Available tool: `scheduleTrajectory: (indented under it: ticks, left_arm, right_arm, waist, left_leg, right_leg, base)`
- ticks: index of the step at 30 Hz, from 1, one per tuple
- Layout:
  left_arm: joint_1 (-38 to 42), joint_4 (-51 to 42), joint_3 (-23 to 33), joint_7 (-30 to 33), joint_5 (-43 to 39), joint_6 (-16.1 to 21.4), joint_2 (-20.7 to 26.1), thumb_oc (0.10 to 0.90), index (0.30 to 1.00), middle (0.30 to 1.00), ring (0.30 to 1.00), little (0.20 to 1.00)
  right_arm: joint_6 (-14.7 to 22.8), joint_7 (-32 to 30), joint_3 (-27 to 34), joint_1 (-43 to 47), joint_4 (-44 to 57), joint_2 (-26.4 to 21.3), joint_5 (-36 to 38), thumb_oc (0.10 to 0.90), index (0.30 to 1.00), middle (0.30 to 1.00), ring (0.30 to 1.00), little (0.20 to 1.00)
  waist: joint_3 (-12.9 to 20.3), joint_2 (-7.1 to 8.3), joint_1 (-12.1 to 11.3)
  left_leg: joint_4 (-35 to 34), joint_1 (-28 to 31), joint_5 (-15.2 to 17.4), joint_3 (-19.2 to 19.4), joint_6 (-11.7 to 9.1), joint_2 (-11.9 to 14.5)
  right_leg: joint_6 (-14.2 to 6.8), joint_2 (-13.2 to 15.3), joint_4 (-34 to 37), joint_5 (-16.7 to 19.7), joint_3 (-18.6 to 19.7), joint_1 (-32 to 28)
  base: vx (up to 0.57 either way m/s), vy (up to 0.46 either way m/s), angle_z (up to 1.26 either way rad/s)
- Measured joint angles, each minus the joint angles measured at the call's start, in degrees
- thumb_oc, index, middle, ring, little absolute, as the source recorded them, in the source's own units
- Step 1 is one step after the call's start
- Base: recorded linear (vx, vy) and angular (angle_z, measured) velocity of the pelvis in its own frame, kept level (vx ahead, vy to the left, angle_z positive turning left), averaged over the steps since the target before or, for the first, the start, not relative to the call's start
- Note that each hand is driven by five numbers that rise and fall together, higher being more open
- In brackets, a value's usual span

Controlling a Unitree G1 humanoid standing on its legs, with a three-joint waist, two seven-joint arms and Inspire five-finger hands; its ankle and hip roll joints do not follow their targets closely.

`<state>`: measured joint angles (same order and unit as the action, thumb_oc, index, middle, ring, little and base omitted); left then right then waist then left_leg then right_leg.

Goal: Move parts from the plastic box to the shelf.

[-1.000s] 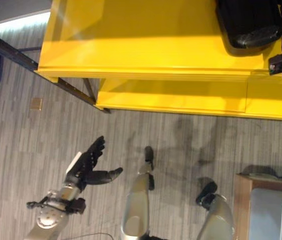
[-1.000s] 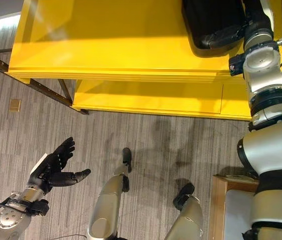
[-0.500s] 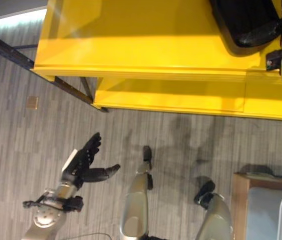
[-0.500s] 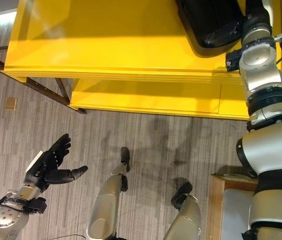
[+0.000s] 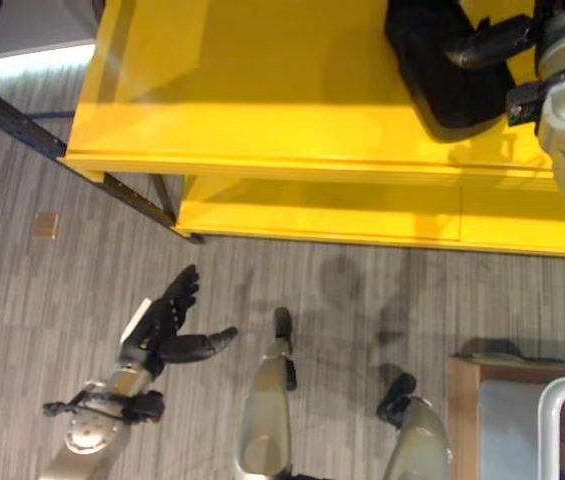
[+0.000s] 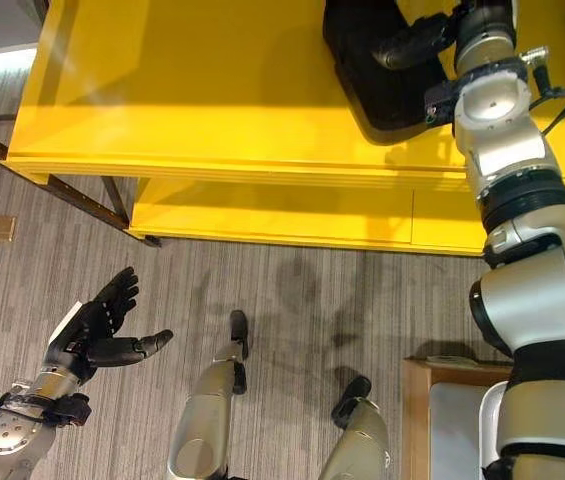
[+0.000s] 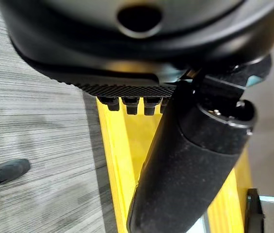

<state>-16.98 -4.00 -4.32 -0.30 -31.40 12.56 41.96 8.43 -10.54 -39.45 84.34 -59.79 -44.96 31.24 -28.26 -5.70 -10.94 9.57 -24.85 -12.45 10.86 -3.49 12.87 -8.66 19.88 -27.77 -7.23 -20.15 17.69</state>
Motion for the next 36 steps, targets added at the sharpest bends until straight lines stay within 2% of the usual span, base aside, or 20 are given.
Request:
scheduleTrajectory:
  ticks: [7,9,11,12,13,14,16,18,19,21,25,26,29,30,31,34,36]
  left_arm:
    - [-0.08,0.06,0.0,-0.01,-0.1,-0.02,-0.19,0.9,1.0,1.0,1.0,1.0]
    - [-0.21,0.34,-0.01,-0.04,-0.09,-0.05,-0.58,0.9,1.0,1.0,1.0,1.0]
    - [-0.72,0.79,0.07,-0.03,-0.08,-0.17,-0.58,0.9,1.0,1.0,1.0,1.0]
    - [-0.62,0.69,0.14,-0.06,-0.02,-0.12,-0.49,0.9,1.0,1.0,1.0,1.0]
    - [-0.28,0.63,0.13,-0.12,0.02,-0.07,-0.58,0.9,1.0,1.0,1.0,1.0]
    - [0.01,0.61,0.13,-0.15,0.07,-0.07,-0.81,0.9,1.0,1.0,1.0,1.0]
    - [-0.03,0.73,0.05,-0.15,0.05,-0.2,-0.85,0.9,1.0,1.0,1.0,1.0]
    - [-0.16,0.57,0.05,-0.34,0.03,-0.28,-1.08,0.9,1.0,1.0,1.0,1.0]
    - [-0.26,0.56,0.08,-0.32,-0.02,-0.27,-1.24,0.9,1.0,1.0,1.0,1.0]
    - [-0.48,-0.03,0.1,-0.82,-0.1,-0.28,-1.33,0.9,1.0,1.0,1.0,1.0]
    - [-1.81,-1.35,0.55,-2.67,-2.08,0.07,-3.55,0.9,1.0,1.0,1.0,1.0]
    - [-1.71,-2.33,0.68,-3.11,-2.12,0.08,-4.14,0.9,1.0,1.0,1.0,1.0]
    - [-2.09,-3.37,1.03,-4.16,-2.12,0.4,-4.66,0.9,1.0,1.0,1.0,1.0]
    - [-2.29,-3.53,1.2,-4.57,-2.12,0.42,-5.18,0.9,1.0,1.0,1.0,1.0]
    - [-3.65,-3.54,1.44,-5.17,-2.06,0.43,-5.25,0.9,1.0,1.0,1.0,1.0]
    - [-6.18,-3.52,1.99,-5.34,-1.92,0.44,-5.31,0.9,1.0,1.0,1.0,1.0]
    - [-7.81,-3.56,2.1,-5.49,-1.5,0.45,-5.31,0.9,1.0,1.0,1.0,1.0]
  right_arm:
    - [0.05,-1.09,2.17,-4.91,10.42,-0.64,0.46,0.9,1.0,1.0,1.0,1.0]
    - [0.16,-1.46,5.3,-10.88,18.91,-1.16,0.27,0.9,1.0,1.0,1.0,1.0]
    - [1.24,-1.26,7.09,-18.89,26.03,-0.97,0.26,0.9,1.0,1.0,1.0,1.0]
    - [1.31,-0.72,6.99,-21.52,26.5,-0.57,0.17,0.9,1.0,1.0,1.0,1.0]
    - [1.08,-0.77,8.45,-23.72,28.2,-0.94,-0.24,0.9,1.0,1.0,1.0,1.0]
    - [1.59,-0.63,12.37,-28.24,31.32,-0.86,-0.42,0.9,1.0,1.0,1.0,1.0]
    - [2.37,-0.3,15.21,-34.01,33.65,-0.62,-0.83,0.9,1.0,1.0,1.0,1.0]
    - [2.35,0.11,19.42,-41.25,35.53,0.47,-1.18,0.9,1.0,1.0,1.0,1.0]
    - [2.27,0.13,19.51,-43.35,35.5,0.51,-1.53,0.9,1.0,1.0,1.0,1.0]
    - [2.28,0.74,24.21,-53.02,39.4,2.74,-1.87,0.9,1.0,1.0,1.0,1.0]
    - [2.14,2.54,24.96,-62.62,42.49,4.42,-2.82,0.9,1.0,1.0,1.0,1.0]
    - [2.19,2.77,26.97,-65.55,44.24,4.96,-5.73,0.9,1.0,1.0,1.0,1.0]
    - [2.2,3.03,27.41,-66.76,45.1,5.15,-9.73,0.9,1.0,1.0,1.0,1.0]
    - [2.08,2.97,28.31,-68.23,46.77,5.0,-13.12,0.9,1.0,1.0,1.0,1.0]
    - [2.22,3.16,28.52,-70.9,49.67,4.11,-18.39,0.9,1.0,1.0,1.0,1.0]
    - [2.72,3.27,28.54,-72.05,50.81,3.55,-24.31,0.9,1.0,1.0,1.0,1.0]
    - [2.73,3.27,28.35,-73.24,50.81,1.46,-29.94,0.9,1.0,1.0,1.0,1.0]
  waist:
    - [0.06,0.15,0.67]
    - [0.07,0.6,1.32]
    - [0.87,2.01,1.19]
    - [1.61,2.8,2.06]
    - [1.65,2.87,2.23]
    - [1.77,3.08,2.13]
    - [1.88,3.3,2.37]
    - [1.99,3.23,2.34]
    - [2.02,3.22,2.6]
    - [2.45,3.19,2.76]
    - [5.46,2.78,3.18]
    - [5.87,2.45,3.25]
    - [6.77,2.33,3.66]
    - [6.88,2.35,3.56]
    - [7.98,2.68,3.49]
    - [10.61,3.31,3.92]
    - [12.59,3.67,3.8]
  left_leg:
    - [0.02,1.14,-0.3,0.35,0.22,0.18]
    - [-0.01,2.15,0.38,0.49,0.47,0.35]
    - [0.08,3.75,0.93,1.36,0.15,0.39]
    - [0.1,4.03,1.55,1.66,-0.3,0.5]
    - [0.08,4.04,1.91,1.56,-0.15,0.51]
    - [0.08,4.18,1.97,1.5,-0.08,0.5]
    - [0.04,5.07,2.21,1.63,0.0,0.35]
    - [-0.57,6.65,2.51,1.85,-0.13,0.1]
    - [-0.95,7.39,2.54,2.1,-0.14,0.03]
    - [-2.09,9.64,2.7,2.58,-0.3,0.03]
    - [-3.56,11.18,2.44,3.06,0.01,-0.35]
    - [-4.08,11.64,2.37,2.96,-0.04,-0.35]
    - [-4.47,12.29,2.66,3.03,-0.56,-0.24]
    - [-5.16,13.23,2.24,3.01,-0.36,-0.52]
    - [-6.0,14.72,2.22,2.95,-0.49,-0.94]
    - [-6.1,15.17,2.59,2.93,-0.91,-1.06]
    - [-6.24,15.19,2.71,2.94,-1.04,-1.13]
  right_leg:
    - [-0.44,-0.52,1.55,1.04,0.06,-1.47]
    - [-0.55,-0.89,3.03,1.52,-0.06,-2.9]
    - [-0.84,-1.08,4.4,1.72,0.52,-4.56]
    - [-0.64,-1.23,5.2,1.74,0.67,-4.89]
    - [-0.67,-1.35,5.63,1.93,0.49,-5.29]
    - [-0.72,-1.35,6.0,2.03,0.26,-5.74]
    - [-0.89,-1.35,6.86,2.34,0.18,-6.81]
    - [-1.12,-1.4,8.56,2.88,0.05,-8.84]
    - [-1.25,-1.45,9.33,3.2,0.07,-9.69]
    - [-1.51,-1.86,11.92,3.93,-0.18,-12.37]
    - [-2.19,-2.48,15.76,5.69,-0.63,-14.91]
    - [-2.21,-2.78,16.94,6.08,-1.05,-15.91]
    - [-2.32,-3.02,17.75,6.16,-1.19,-16.74]
    - [-2.43,-3.02,18.24,6.26,-1.44,-17.71]
    - [-2.56,-2.92,19.32,6.3,-2.04,-19.52]
    - [-2.64,-3.01,20.31,6.31,-2.57,-20.55]
    - [-2.65,-3.06,20.78,6.31,-2.75,-20.79]
  base:
    - [-0.02,0.004,-0.02]
    - [0.01,-0.005,-0.05]
    - [0.02,-0.013,-0.18]
    - [0.04,-0.02,-0.07]
    - [0.04,-0.011,0.0]
    - [0.04,-0.023,0.07]
    - [0.04,-0.018,0.01]
    - [0.05,-0.017,-0.03]
    - [0.08,-0.031,-0.06]
    - [0.08,-0.035,-0.06]
    - [0.07,-0.023,-0.02]
    - [0.04,-0.01,-0.01]
    - [0.08,-0.015,0.01]
    - [0.06,-0.009,0.1]
    - [0.06,-0.006,0.08]
    - [0.05,-0.002,0.05]
    - [0.06,-0.006,0.04]
